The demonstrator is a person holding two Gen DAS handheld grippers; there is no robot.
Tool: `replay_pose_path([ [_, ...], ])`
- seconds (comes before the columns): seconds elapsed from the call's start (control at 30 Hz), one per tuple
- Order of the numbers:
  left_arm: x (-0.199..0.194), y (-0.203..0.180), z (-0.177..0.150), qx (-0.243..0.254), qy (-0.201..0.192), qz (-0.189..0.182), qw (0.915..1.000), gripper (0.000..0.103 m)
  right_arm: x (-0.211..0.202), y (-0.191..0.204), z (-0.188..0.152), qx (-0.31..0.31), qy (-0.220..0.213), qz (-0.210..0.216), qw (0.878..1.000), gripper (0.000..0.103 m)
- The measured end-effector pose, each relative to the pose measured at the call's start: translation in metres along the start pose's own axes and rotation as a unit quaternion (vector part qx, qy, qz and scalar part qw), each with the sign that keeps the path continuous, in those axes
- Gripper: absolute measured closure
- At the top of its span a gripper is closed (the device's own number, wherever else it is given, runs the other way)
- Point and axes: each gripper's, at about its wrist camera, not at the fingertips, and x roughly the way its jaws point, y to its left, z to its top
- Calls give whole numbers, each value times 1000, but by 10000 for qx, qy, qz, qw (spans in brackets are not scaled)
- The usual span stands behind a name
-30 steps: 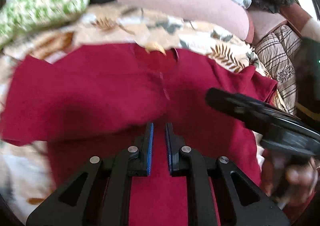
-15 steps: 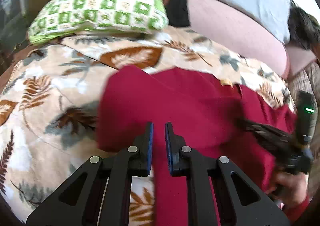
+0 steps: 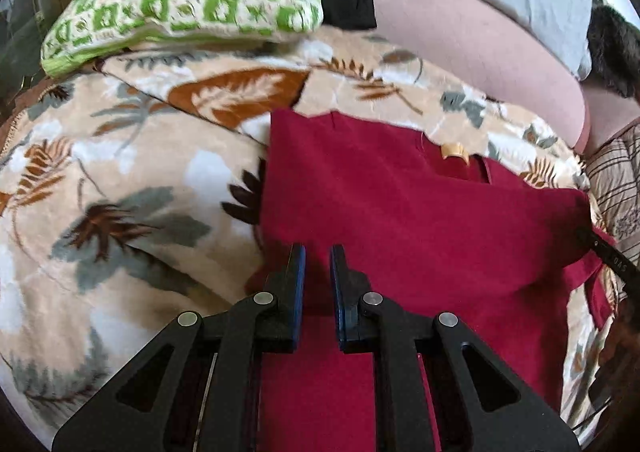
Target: Fold small clothes
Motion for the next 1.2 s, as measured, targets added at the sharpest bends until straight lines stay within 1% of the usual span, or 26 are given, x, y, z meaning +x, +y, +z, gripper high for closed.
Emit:
replay_pose_path([
  [0.07,12,-5,0,34,96,72,9999,93,13,-2,-3,-77,63,-222,9997,96],
  [0.13,25,-8,0,106,212,222,9995,93,27,-9,-4,-94,266,-266,9992,96],
  [0.17,30,-8,0,114,253,275,9992,93,30,-15,-4,-93,392,-335,9986,93],
  [0.2,34,-7,0,106,275,287,9992,93,29,-21,-5,-17,431,-415,9982,88],
  [0.23,35,-6,0,111,259,293,9992,93,22,-28,-7,162,303,-401,9986,84],
  [0.27,35,-6,0,138,231,307,9992,93,11,-33,-7,323,120,-389,9986,76],
  [0.3,35,-8,0,189,210,342,9990,93,2,-34,-8,370,14,-351,9987,75],
  [0.4,34,-13,-2,276,145,420,9986,93,-7,-17,-8,33,-21,203,9998,75],
  [0.47,34,-18,-2,309,143,402,9986,93,-2,1,-8,-244,63,412,9988,75],
  [0.53,36,-22,-3,379,148,459,9981,93,11,17,-10,-368,186,548,9976,75],
  [0.57,37,-24,-3,416,143,504,9978,93,20,22,-11,-402,265,522,9975,75],
  [0.63,37,-26,-3,456,146,537,9974,93,38,26,-12,-454,388,330,9977,75],
  [0.7,37,-27,-3,470,173,532,9973,93,61,24,-13,-407,589,57,9974,75],
  [0.73,36,-28,-3,473,182,533,9973,93,68,20,-12,-349,624,0,9974,75],
  [0.8,31,-28,-3,463,160,509,9975,93,70,14,-8,-183,580,2,9982,75],
  [0.87,26,-30,-3,441,106,463,9979,93,65,11,-3,-75,648,-2,9979,75],
  [0.93,21,-34,-3,459,59,444,9979,93,52,12,-1,-74,581,68,9983,74],
  [0.97,20,-36,-3,469,29,439,9979,84,45,13,-2,-115,541,117,9984,74],
  [1.0,18,-38,-2,469,3,388,9981,71,40,15,-4,-162,514,162,9984,74],
  [1.03,17,-40,-2,455,-29,352,9983,64,35,17,-6,-227,478,207,9984,74],
  [1.07,16,-41,-1,437,-80,331,9985,55,31,19,-9,-283,460,214,9983,74],
  [1.1,15,-42,-1,413,-152,318,9985,52,31,21,-11,-325,455,200,9982,73],
  [1.13,15,-44,0,386,-194,297,9986,52,31,23,-14,-375,472,162,9981,72],
  [1.2,21,-46,2,340,-136,203,9991,52,38,24,-19,-422,538,108,9976,69],
])
